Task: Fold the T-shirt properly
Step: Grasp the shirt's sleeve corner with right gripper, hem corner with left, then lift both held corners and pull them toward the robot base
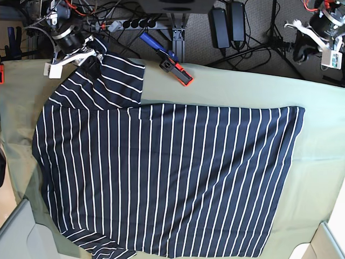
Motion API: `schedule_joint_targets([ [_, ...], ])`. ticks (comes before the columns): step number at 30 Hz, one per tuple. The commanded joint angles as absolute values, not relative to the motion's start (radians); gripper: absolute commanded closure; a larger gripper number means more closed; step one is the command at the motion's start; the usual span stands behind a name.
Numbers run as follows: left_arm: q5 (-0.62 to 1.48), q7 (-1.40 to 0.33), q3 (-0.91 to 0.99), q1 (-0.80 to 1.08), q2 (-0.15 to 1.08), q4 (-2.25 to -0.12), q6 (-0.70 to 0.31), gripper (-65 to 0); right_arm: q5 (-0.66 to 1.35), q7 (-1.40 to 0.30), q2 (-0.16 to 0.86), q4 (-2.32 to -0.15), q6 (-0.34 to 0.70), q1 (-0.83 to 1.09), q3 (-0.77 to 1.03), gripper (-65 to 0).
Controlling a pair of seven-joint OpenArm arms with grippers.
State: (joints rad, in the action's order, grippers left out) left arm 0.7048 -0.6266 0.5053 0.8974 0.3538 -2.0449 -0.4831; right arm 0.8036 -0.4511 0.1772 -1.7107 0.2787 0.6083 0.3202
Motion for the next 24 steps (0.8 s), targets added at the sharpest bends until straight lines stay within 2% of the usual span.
schedule_joint_targets([
  [1, 0.713, -0.603, 0.513, 0.889, 0.381, -2.061, -0.476, -5.3, 0.781, -0.460, 0.182, -1.721, 0.300, 0.610, 0.323, 0.0],
  [3, 0.712, -0.604, 0.513, 0.860, 0.411, -2.061, -0.475, -11.4, 0.737, -0.459, 0.182, -1.721, 0.300, 0.606, 0.323, 0.0],
  [6, 0.711, -0.610, 0.513, 0.815, 0.450, -2.061, -0.475, -32.6, 0.721, -0.459, 0.182, -1.722, 0.300, 0.604, 0.323, 0.0],
  [7, 0.712, -0.609, 0.513, 0.800, 0.462, -2.061, -0.474, -37.5, 0.721, -0.459, 0.182, -1.722, 0.300, 0.604, 0.323, 0.0],
  [8, 0.713, -0.609, 0.513, 0.783, 0.473, -2.060, -0.472, -39.5, 0.720, -0.459, 0.182, -1.722, 0.300, 0.604, 0.323, 0.0],
  [12, 0.712, -0.611, 0.503, 0.681, 0.509, -2.004, -0.471, -39.5, 0.693, -0.459, 0.182, -1.722, 0.300, 0.604, 0.323, 0.0],
  [19, 0.797, -0.687, 0.407, 0.401, 0.555, -1.664, -0.467, -39.6, 0.672, -0.459, 0.182, -1.722, 0.300, 0.604, 0.323, 0.0],
  [24, 0.838, -0.717, 0.353, 0.270, 0.554, -1.515, -0.468, -39.5, 0.669, -0.460, 0.182, -1.722, 0.300, 0.604, 0.323, 0.0],
])
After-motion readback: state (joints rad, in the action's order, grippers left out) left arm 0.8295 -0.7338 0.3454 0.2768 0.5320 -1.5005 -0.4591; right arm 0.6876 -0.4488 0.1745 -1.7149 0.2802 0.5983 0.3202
